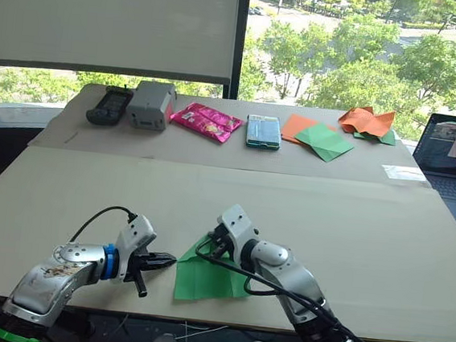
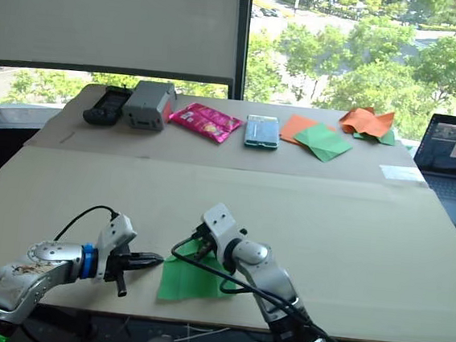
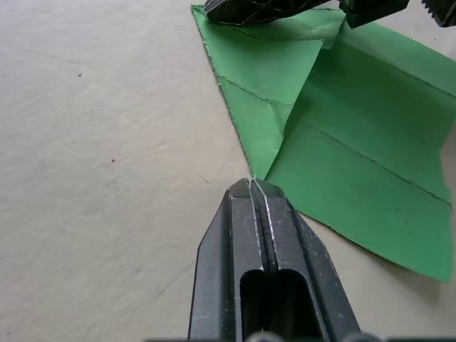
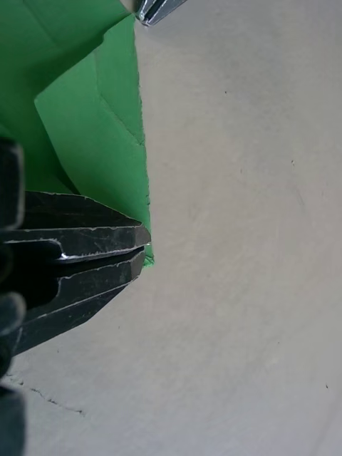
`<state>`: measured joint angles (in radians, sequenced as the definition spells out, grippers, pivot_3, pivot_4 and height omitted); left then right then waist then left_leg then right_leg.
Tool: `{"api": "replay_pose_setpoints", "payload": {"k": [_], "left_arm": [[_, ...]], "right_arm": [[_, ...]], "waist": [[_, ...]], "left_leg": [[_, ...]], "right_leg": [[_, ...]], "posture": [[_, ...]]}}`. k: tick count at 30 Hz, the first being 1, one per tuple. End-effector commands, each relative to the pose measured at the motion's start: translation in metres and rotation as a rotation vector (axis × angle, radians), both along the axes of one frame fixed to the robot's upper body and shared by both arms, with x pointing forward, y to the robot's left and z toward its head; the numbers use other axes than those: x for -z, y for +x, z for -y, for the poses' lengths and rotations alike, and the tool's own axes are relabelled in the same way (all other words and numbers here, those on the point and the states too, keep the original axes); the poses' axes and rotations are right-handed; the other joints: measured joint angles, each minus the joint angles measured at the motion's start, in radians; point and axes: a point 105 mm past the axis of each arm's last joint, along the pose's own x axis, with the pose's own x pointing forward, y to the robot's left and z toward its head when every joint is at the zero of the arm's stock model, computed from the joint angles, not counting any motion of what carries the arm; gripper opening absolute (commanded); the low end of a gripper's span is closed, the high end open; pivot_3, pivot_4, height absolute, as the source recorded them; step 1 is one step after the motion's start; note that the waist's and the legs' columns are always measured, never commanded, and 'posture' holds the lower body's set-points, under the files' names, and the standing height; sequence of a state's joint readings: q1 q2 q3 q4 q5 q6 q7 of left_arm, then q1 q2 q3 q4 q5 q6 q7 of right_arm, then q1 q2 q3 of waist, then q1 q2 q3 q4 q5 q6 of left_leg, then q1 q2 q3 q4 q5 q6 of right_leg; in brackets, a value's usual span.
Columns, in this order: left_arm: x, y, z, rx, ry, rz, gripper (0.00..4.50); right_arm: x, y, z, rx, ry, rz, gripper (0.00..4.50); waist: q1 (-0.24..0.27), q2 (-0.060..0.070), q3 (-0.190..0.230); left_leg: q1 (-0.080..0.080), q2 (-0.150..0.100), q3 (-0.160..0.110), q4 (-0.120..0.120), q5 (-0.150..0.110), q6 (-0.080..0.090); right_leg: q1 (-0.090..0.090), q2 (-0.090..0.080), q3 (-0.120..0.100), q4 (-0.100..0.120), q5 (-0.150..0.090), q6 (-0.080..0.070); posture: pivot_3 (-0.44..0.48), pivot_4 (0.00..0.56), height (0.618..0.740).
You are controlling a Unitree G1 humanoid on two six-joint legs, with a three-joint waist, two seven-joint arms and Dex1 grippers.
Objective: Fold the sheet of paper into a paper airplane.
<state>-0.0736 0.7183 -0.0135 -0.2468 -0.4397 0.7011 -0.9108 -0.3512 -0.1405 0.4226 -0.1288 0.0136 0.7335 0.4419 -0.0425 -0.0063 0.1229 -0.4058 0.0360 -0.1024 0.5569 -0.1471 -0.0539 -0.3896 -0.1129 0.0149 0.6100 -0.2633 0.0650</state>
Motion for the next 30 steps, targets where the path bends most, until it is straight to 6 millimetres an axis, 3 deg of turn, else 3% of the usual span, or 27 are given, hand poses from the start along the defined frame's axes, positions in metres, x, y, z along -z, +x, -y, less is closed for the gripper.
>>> {"api": "replay_pose_setpoints", "payload": {"k": [1, 7, 12, 16, 20, 30], "left_arm": [[-0.03, 0.013, 0.007, 0.03, -0.055, 0.092, 0.04], [-0.024, 0.019, 0.03, 0.097, -0.089, 0.091, 0.04], [-0.006, 0.015, 0.05, 0.169, -0.078, 0.058, 0.04], [0.006, 0.016, 0.051, 0.185, -0.033, 0.047, 0.04], [0.025, 0.019, 0.043, 0.2, 0.065, 0.048, 0.04], [0.033, 0.016, 0.049, 0.233, 0.065, 0.042, 0.04]], "right_arm": [[0.017, -0.003, 0.004, 0.002, -0.043, -0.061, 0.0], [0.015, -0.002, 0.005, 0.007, -0.045, -0.056, 0.0], [0.013, -0.002, 0.006, 0.016, -0.042, -0.051, 0.0], [0.008, -0.002, 0.008, 0.033, -0.03, -0.042, 0.0], [-0.013, -0.002, 0.013, 0.069, 0.062, -0.034, 0.0], [-0.052, -0.024, 0.042, 0.098, 0.161, 0.013, 0.0]], "waist": [[0.002, -0.001, 0.001], [0.001, -0.001, 0.001], [0.003, -0.002, 0.0], [0.003, -0.002, 0.0], [0.013, -0.002, 0.0], [0.029, -0.002, 0.0]], "left_leg": [[-0.001, 0.0, 0.0, 0.0, 0.0, 0.0], [0.0, -0.001, 0.0, 0.0, 0.0, 0.0], [0.0, 0.0, 0.0, 0.0, 0.0, 0.0], [0.0, 0.0, 0.0, 0.0, 0.0, 0.0], [-0.001, -0.001, 0.0, 0.0, 0.0, 0.0], [-0.001, -0.001, 0.0, 0.0, 0.0, 0.0]], "right_leg": [[0.0, 0.0, 0.0, 0.0, 0.0, 0.0], [0.001, 0.0, 0.0, -0.001, 0.0, 0.0], [0.001, 0.001, 0.0, 0.001, 0.0, 0.0], [0.001, 0.001, 0.0, 0.0, 0.0, 0.0], [0.002, 0.001, 0.0, 0.0, 0.0, 0.0], [0.001, 0.0, 0.0, -0.001, 0.0, 0.0]], "posture": [[0.0, 0.15, 0.72], [0.0, 0.15, 0.72], [0.0, 0.15, 0.72], [0.0, 0.15, 0.72], [0.0, 0.15, 0.72], [0.0, 0.15, 0.72]]}}
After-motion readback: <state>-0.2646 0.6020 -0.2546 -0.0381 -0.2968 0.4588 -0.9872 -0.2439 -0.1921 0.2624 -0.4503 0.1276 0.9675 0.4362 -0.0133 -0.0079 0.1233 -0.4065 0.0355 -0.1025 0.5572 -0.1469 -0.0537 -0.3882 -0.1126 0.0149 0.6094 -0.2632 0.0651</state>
